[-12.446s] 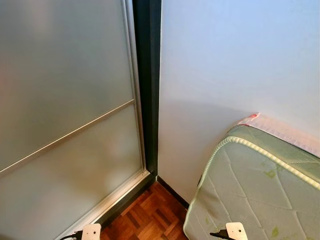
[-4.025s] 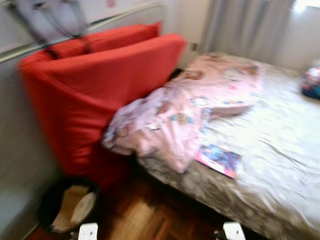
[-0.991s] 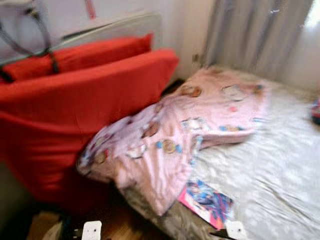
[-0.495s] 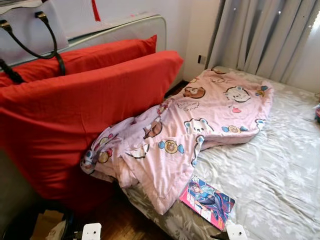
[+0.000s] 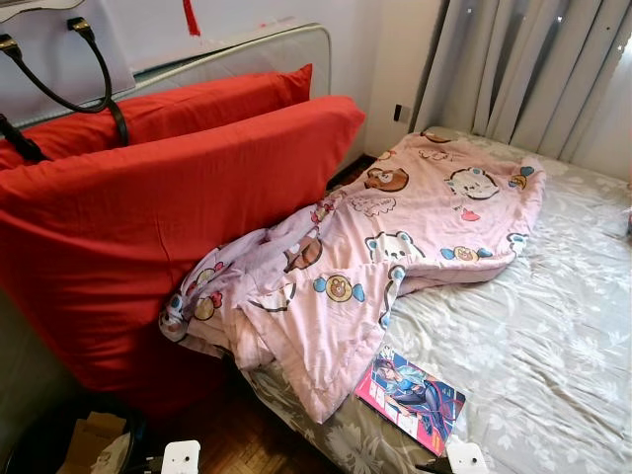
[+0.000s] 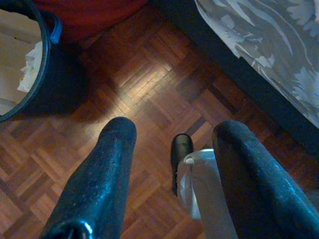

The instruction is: Clean up the room

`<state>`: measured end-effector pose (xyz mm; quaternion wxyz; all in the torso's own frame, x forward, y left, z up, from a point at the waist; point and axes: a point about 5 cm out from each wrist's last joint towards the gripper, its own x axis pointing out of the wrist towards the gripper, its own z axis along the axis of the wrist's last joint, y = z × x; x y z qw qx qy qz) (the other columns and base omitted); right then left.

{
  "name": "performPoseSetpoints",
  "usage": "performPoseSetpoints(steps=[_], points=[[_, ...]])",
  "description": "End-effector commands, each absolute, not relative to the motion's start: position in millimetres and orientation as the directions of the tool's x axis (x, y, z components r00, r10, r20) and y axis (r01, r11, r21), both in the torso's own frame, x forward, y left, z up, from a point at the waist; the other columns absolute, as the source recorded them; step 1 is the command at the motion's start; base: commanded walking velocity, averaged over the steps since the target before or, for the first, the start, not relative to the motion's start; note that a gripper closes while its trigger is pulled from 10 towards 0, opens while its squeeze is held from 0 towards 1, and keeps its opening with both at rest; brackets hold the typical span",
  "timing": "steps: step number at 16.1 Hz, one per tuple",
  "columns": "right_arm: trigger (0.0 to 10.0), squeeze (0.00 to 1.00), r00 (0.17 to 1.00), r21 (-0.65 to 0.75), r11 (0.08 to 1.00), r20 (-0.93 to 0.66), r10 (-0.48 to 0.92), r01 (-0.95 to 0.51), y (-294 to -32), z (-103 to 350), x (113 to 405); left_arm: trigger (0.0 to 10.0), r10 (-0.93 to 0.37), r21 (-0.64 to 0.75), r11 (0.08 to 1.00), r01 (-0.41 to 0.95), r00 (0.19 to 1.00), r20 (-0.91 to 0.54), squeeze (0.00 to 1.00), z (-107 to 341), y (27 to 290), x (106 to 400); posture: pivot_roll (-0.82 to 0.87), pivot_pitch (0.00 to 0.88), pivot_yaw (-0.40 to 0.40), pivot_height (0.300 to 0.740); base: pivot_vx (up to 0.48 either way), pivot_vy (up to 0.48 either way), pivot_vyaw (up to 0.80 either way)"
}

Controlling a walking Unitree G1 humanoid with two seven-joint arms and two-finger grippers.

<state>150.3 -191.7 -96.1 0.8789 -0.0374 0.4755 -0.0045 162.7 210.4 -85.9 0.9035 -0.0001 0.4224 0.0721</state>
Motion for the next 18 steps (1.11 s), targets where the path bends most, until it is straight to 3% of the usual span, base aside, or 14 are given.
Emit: performPoseSetpoints(steps=[1,18], points=[[10.0,0.0,0.691,0.115,0.965,-0.719,-0.082,0.235,-228.8,-57.0,217.1,10.0,0.047,0.031,0.999,-0.038,0.562,-0.825,0.0,-89.6,197.0,166.6,0.0,0.0,0.04,0.74,0.0,0.0,0.0],[10.0,0.0,0.676,0.084,0.973,-0.732,-0.086,0.214,-229.5,-58.0,215.8,10.0,0.05,0.035,0.999,-0.038,0.562,-0.826,0.0,-89.8,197.2,165.9,-0.01,0.0,0.045,0.74,0.0,0.0,0.0]])
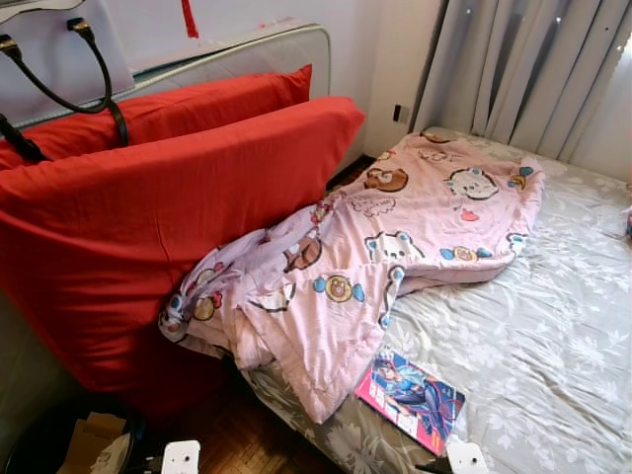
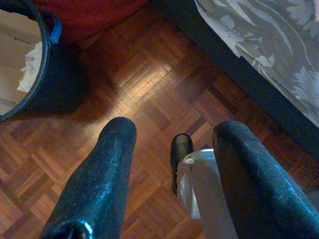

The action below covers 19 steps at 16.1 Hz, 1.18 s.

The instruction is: Clean up the room

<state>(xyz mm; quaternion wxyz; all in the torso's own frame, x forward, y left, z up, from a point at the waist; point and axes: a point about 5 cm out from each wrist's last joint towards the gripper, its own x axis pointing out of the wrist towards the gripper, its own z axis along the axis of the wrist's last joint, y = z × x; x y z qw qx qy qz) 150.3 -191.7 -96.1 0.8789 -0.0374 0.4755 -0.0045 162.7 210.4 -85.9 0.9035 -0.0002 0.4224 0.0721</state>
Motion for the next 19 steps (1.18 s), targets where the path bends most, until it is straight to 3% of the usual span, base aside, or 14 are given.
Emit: performPoseSetpoints(steps=[1,12,19], points=[[10.0,0.0,0.676,0.084,0.973,-0.732,-0.086,0.214,-229.5,-58.0,215.8,10.0,0.05,0.035,0.999,-0.038,0.562,-0.826,0.0,-89.8,197.2,165.9,-0.01,0.0,0.045,0.74,0.0,0.0,0.0],[10.0,0.0,0.684,0.129,0.962,-0.726,-0.074,0.241,-227.6,-58.5,215.5,10.0,0.065,0.063,0.998,-0.024,0.592,-0.803,0.0,-87.5,199.3,168.6,-0.01,0.0,0.048,0.74,0.0,0.0,0.0],[10.0,0.0,0.734,0.133,0.971,-0.677,-0.057,0.198,-229.8,-52.4,221.7,10.0,0.099,0.038,0.994,-0.101,0.704,-0.704,0.0,-78.7,199.1,178.7,0.0,0.0,0.025,0.74,0.0,0.0,0.0]])
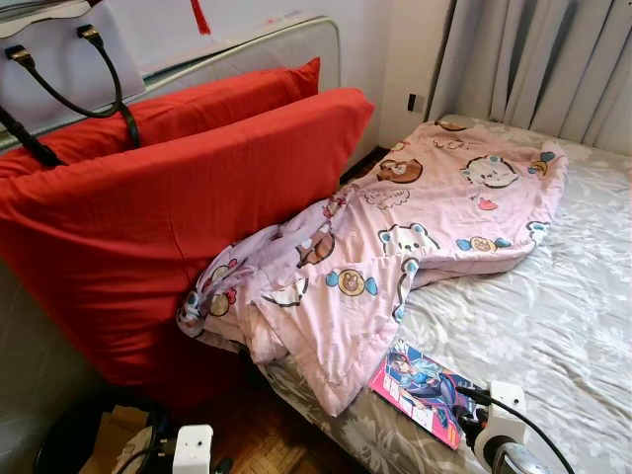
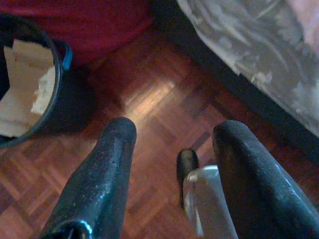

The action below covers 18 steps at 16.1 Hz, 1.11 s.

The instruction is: Clean up the room

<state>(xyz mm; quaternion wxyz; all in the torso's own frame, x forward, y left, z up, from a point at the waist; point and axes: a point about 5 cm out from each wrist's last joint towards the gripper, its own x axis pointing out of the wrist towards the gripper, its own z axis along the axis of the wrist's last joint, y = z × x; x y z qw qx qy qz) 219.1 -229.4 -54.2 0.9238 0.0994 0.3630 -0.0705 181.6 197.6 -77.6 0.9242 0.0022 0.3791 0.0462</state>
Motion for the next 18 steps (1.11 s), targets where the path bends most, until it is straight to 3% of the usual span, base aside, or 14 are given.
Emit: performPoseSetpoints(steps=[1,4,5,6,7,8,9,10,11,12,14,15,18], points=[[10.0,0.0,0.741,0.137,0.971,-0.669,-0.054,0.194,-229.7,-51.6,222.5,10.0,0.1,0.031,0.994,-0.109,0.722,-0.685,0.0,-77.0,199.2,180.3,0.0,0.0,0.025,0.74,0.0,0.0,0.0],[10.0,0.0,0.775,0.159,0.97,-0.63,-0.044,0.184,-228.8,-48.4,225.5,10.0,0.09,0.009,0.994,-0.11,0.767,-0.636,0.0,-72.4,199.0,184.2,0.0,0.0,0.028,0.74,0.0,0.0,0.0],[10.0,0.0,0.778,0.16,0.97,-0.627,-0.044,0.184,-228.8,-48.1,225.7,10.0,0.08,-0.014,0.994,-0.106,0.825,-0.56,0.0,-57.0,196.1,211.4,0.0,0.0,0.027,0.74,0.0,0.0,0.0],[10.0,0.0,0.793,0.165,0.972,-0.609,-0.035,0.169,-228.2,-46.3,227.4,10.0,0.054,-0.059,0.995,-0.08,0.936,-0.347,0.0,-7.6,186.3,276.3,0.0,0.0,0.026,0.74,0.0,0.0,0.0],[10.0,0.0,0.804,0.171,0.972,-0.593,-0.027,0.159,-227.8,-44.9,228.6,10.0,0.062,0.02,0.998,-0.059,0.957,-0.284,0.0,7.3,186.0,290.4,0.0,0.0,0.023,0.74,0.0,0.0,0.0],[10.0,0.0,0.823,0.173,0.973,-0.568,-0.027,0.152,-227.9,-42.5,230.4,10.0,0.064,0.294,0.955,-0.044,0.996,-0.058,0.0,29.0,180.8,295.4,0.0,0.0,0.025,0.74,0.0,0.0,0.0],[10.0,0.0,0.834,0.173,0.974,-0.55,-0.029,0.149,-228.3,-41.0,231.3,10.0,0.009,0.39,0.92,-0.036,0.997,0.071,0.0,41.7,173.0,296.9,-0.01,0.0,0.023,0.74,0.0,0.0,0.0],[10.0,0.0,0.846,0.178,0.973,-0.533,-0.032,0.149,-228.6,-39.5,232.1,10.0,-0.036,0.392,0.92,0.0,0.996,0.086,0.0,38.1,153.9,291.4,-0.01,0.0,0.021,0.74,0.0,0.0,0.0],[10.0,0.0,0.867,0.191,0.968,-0.497,-0.049,0.164,-229.3,-36.8,233.3,10.0,-0.018,0.177,0.984,0.032,0.997,-0.078,0.0,34.1,163.1,304.0,-0.01,0.0,0.023,0.74,0.0,0.0,0.0],[10.0,0.0,0.878,0.2,0.964,-0.475,-0.059,0.173,-229.5,-35.3,233.9,10.0,-0.031,0.034,0.999,0.036,0.991,-0.13,0.0,36.5,169.1,312.3,-0.01,0.0,0.029,0.74,0.0,0.0,0.0],[10.0,0.0,0.894,0.202,0.964,-0.442,-0.066,0.171,-228.5,-33.4,234.0,10.0,-0.002,0.05,0.999,0.006,0.997,-0.083,0.0,45.3,172.3,317.1,-0.03,0.0,0.051,0.74,0.0,0.0,0.0],[10.0,0.0,0.967,0.215,0.968,-0.245,-0.073,0.127,-217.1,5.4,278.4,10.0,0.028,0.096,0.995,-0.025,0.999,-0.028,0.0,46.2,174.6,312.0,-0.05,0.0,0.062,0.74,0.0,0.0,0.0],[10.0,0.0,0.998,0.19,0.98,-0.052,-0.045,0.055,-207.7,40.0,301.7,10.0,0.004,0.062,0.998,-0.004,1.0,-0.004,0.0,37.5,169.5,296.5,-0.05,0.0,0.043,0.74,0.0,0.0,0.0]])
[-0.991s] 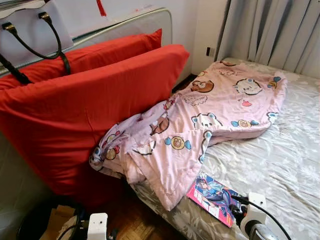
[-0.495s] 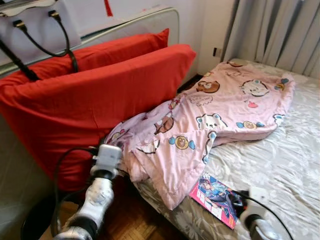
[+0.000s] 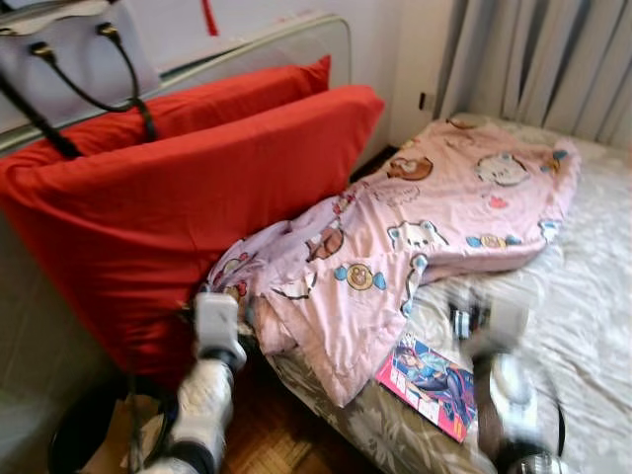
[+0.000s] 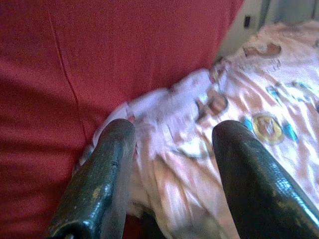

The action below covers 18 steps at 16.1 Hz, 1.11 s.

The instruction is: Clean up the room

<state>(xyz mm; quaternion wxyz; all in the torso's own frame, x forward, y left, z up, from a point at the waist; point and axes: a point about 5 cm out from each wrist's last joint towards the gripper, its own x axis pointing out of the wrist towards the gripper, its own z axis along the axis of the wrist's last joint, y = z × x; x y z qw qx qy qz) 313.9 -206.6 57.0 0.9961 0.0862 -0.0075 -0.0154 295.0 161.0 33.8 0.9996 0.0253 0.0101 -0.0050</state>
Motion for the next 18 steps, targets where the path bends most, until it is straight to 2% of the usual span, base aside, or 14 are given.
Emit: performPoseSetpoints(steps=[1,4,7,13,15,18], points=[[10.0,0.0,0.998,0.185,0.981,-0.039,-0.045,0.051,-211.4,39.9,298.5,10.0,-0.004,0.052,0.999,0.004,1.0,-0.001,0.0,35.5,169.1,292.6,-0.05,0.0,0.03,0.74,0.0,0.0,0.0],[10.0,0.0,0.999,0.136,0.99,-0.001,-0.038,0.037,-222.0,38.0,281.7,10.0,0.001,0.046,0.999,-0.001,1.0,0.013,0.0,26.3,171.0,272.3,-0.03,0.0,-0.024,0.74,0.0,0.0,0.0],[10.0,0.0,1.0,0.11,0.994,0.016,-0.026,0.025,-218.8,36.1,263.4,10.0,0.013,0.046,0.999,-0.015,0.999,0.037,0.0,27.2,181.0,257.9,-0.01,0.0,-0.052,0.74,0.0,0.0,0.0],[10.0,0.0,0.999,0.143,0.99,0.026,-0.027,0.023,-197.8,36.8,241.7,10.0,0.016,0.07,0.997,-0.02,0.999,0.051,0.0,39.1,200.6,243.3,0.02,0.0,-0.001,0.74,0.0,0.0,0.0],[10.0,0.0,0.997,0.149,0.987,0.029,-0.066,0.061,-200.8,40.2,240.6,10.0,-0.022,0.068,0.998,0.02,0.999,0.035,0.0,42.9,196.0,245.2,0.02,0.0,0.032,0.74,0.0,0.0,0.0],[10.0,0.0,0.997,0.141,0.987,0.025,-0.075,0.071,-201.5,42.6,236.9,10.0,-0.058,0.066,0.996,0.056,0.998,0.035,0.0,48.4,189.5,249.6,0.02,0.0,0.029,0.74,0.0,0.0,0.0]])
